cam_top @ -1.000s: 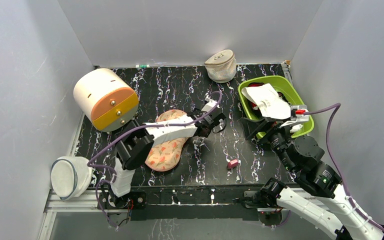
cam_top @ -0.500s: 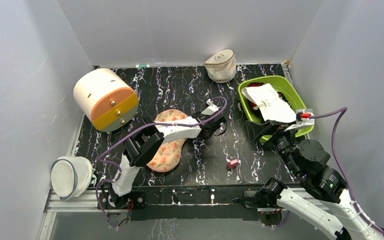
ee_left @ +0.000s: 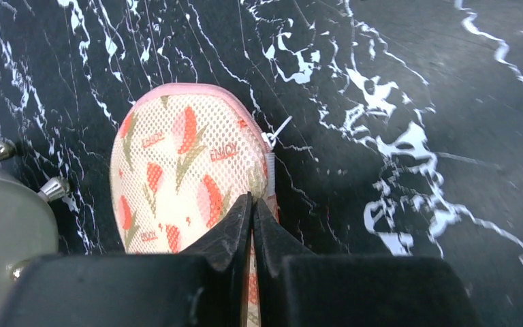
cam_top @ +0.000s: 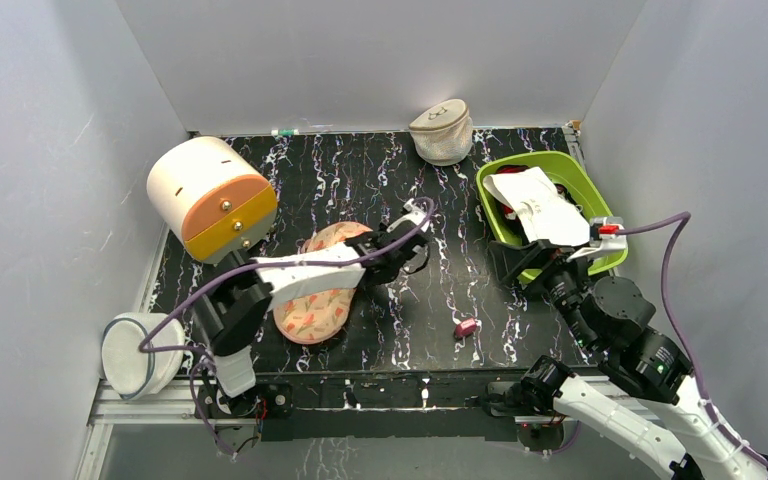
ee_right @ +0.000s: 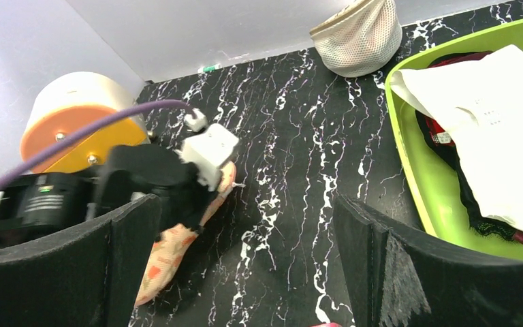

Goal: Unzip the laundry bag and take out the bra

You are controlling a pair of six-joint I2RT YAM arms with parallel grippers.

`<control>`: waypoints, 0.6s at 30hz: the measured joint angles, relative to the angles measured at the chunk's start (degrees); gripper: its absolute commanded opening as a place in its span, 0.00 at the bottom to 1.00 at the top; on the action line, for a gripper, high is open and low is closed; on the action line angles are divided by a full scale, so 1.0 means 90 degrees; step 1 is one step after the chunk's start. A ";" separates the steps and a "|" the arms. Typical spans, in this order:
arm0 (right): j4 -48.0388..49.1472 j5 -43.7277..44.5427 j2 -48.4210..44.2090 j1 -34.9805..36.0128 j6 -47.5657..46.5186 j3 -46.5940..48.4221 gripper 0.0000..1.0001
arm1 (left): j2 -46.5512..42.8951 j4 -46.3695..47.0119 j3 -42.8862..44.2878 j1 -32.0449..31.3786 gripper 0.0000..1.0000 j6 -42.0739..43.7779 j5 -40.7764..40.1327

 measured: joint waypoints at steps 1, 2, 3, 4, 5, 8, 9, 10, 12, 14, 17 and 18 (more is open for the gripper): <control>-0.0005 0.0010 0.0034 0.0000 0.0002 -0.0002 0.98 | -0.0284 0.0136 -0.0204 0.0007 0.00 0.0136 0.0153; -0.0002 0.0012 0.0083 0.0000 0.0002 -0.0002 0.98 | -0.0583 0.0296 -0.0423 0.0012 0.00 0.0282 0.0325; -0.0002 0.0015 0.0148 0.0000 0.0002 -0.0002 0.98 | -0.0901 0.0454 -0.0648 0.0017 0.00 0.0454 0.0508; 0.0000 0.0012 0.0226 0.0000 0.0002 -0.0005 0.98 | -0.1192 0.0607 -0.0862 0.0017 0.00 0.0619 0.0675; 0.0002 0.0012 0.0321 0.0000 0.0000 -0.0007 0.98 | -0.1455 0.0736 -0.1056 0.0017 0.00 0.0772 0.0831; 0.0053 0.0002 0.0675 0.0000 -0.0007 -0.0070 0.98 | -0.2064 0.1100 -0.1564 0.0017 0.00 0.1178 0.1161; 0.0114 -0.0019 0.0831 0.0000 -0.0019 -0.0155 0.97 | -0.2222 0.1202 -0.1717 0.0017 0.00 0.1282 0.1241; 0.0163 -0.0041 0.0937 0.0000 -0.0034 -0.0223 0.97 | -0.2329 0.1285 -0.1834 0.0017 0.00 0.1355 0.1287; 0.0316 -0.0121 0.1163 0.0000 -0.0102 -0.0425 0.97 | -0.2565 0.1511 -0.2142 0.0017 0.00 0.1530 0.1416; 0.0515 -0.0257 0.1416 0.0000 -0.0180 -0.0663 0.95 | -0.2771 0.1719 -0.2429 0.0017 0.00 0.1666 0.1501; 0.0874 -0.0602 0.1749 0.0000 -0.0294 -0.1010 0.92 | -0.3041 0.1955 -0.2754 0.0017 0.00 0.1836 0.1581; 0.1015 -0.0738 0.1875 0.0000 -0.0306 -0.1105 0.92 | -0.3111 0.1979 -0.2790 0.0017 0.00 0.1870 0.1591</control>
